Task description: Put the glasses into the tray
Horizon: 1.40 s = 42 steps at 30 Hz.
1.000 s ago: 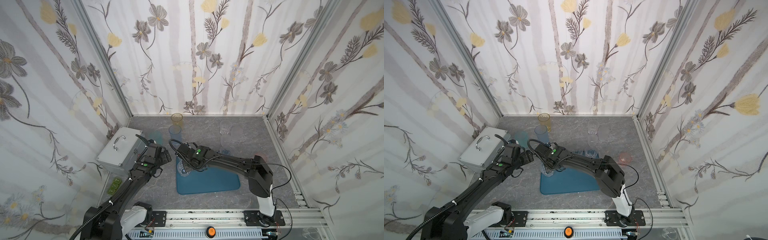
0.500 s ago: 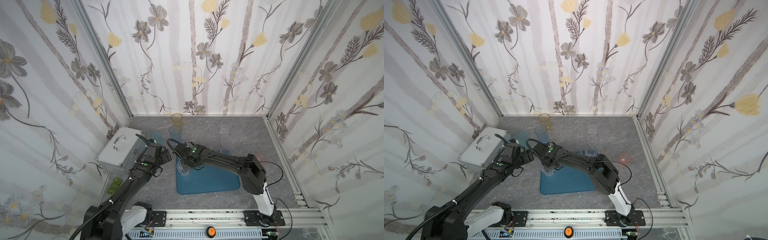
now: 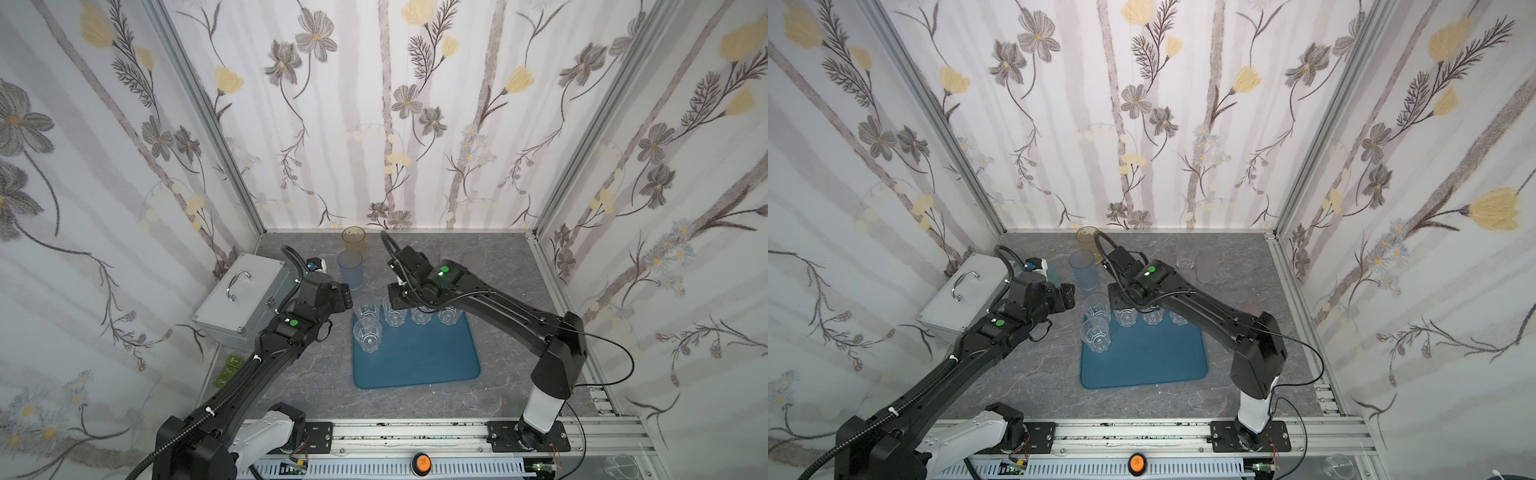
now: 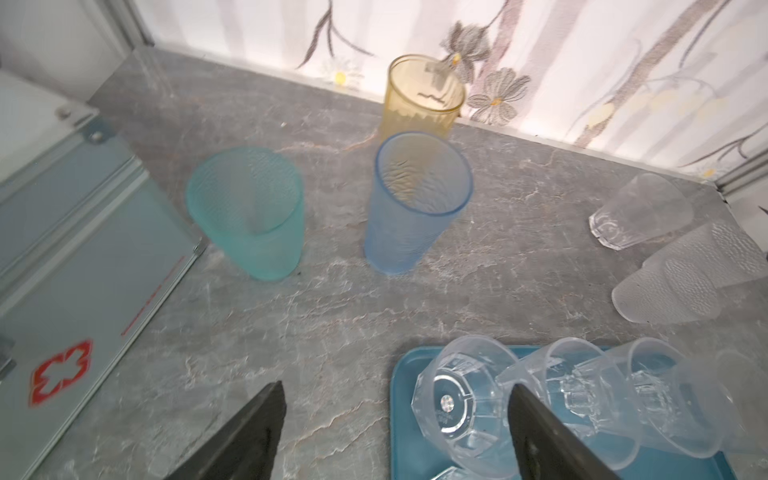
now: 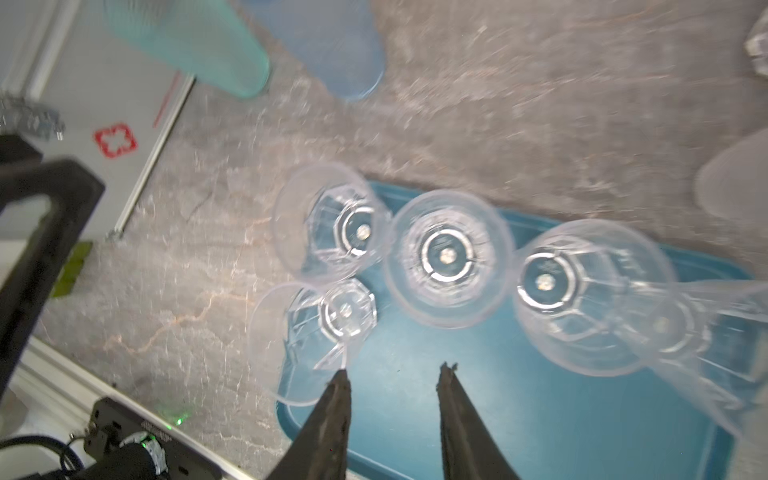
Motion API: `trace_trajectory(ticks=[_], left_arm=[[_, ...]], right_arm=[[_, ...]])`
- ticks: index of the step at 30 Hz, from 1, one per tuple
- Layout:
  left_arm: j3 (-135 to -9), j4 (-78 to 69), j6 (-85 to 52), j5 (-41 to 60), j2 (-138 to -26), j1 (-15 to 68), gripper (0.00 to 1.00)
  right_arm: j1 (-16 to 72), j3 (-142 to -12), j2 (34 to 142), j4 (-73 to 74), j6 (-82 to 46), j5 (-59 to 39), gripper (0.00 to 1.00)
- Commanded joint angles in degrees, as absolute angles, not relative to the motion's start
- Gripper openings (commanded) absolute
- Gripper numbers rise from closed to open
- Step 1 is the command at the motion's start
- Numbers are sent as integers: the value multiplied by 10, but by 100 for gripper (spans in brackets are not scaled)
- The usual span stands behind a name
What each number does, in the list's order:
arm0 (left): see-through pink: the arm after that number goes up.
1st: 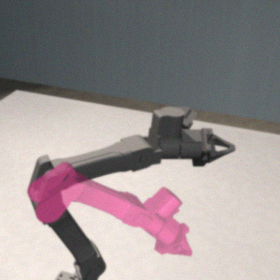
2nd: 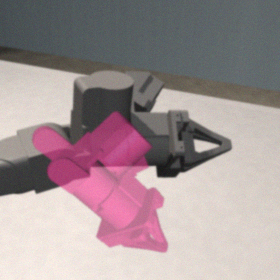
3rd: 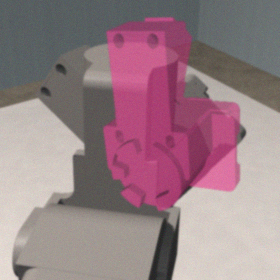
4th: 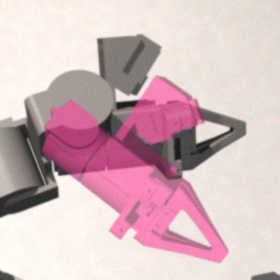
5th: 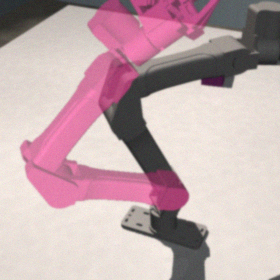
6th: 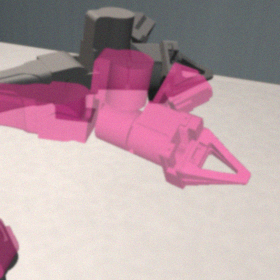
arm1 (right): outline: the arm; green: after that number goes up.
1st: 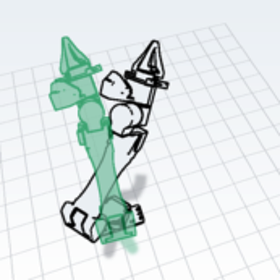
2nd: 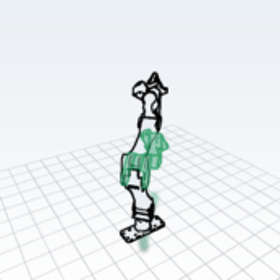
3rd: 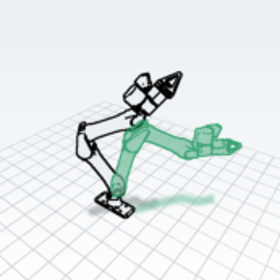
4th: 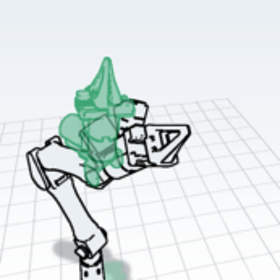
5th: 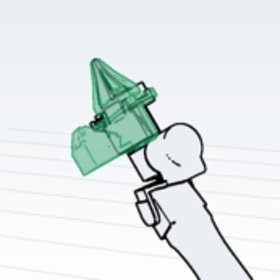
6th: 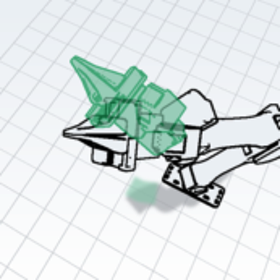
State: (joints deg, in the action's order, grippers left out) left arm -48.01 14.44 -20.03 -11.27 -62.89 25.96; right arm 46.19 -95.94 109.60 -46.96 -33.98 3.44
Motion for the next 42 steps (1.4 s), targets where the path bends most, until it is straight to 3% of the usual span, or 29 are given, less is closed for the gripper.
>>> trace_trajectory(ticks=[1, 7, 15, 22, 27, 39, 42], left_arm=[[-504, 96, -161, -153, -659, 307, 87], [-560, 34, -158, -157, -769, 428, 88], [-626, 31, -157, -158, -891, 502, 89], [-660, 32, -157, -145, -947, 518, 90], [-658, 32, -165, -144, -959, 518, 90], [-658, 32, -167, -153, -969, 519, 90], [-657, 32, -164, -156, -970, 518, 91]], right_arm=[[387, -941, 1068, -430, -324, 54, 37], [221, -961, 1102, -364, -310, 48, 38], [121, -1109, 1255, -369, -286, 79, 39], [102, -1229, 1391, -396, -256, 78, 40], [103, -1240, 1421, -386, -240, 55, 38], [104, -1241, 1456, -368, -230, 22, 26], [104, -1241, 1454, -366, -232, 21, 18]])
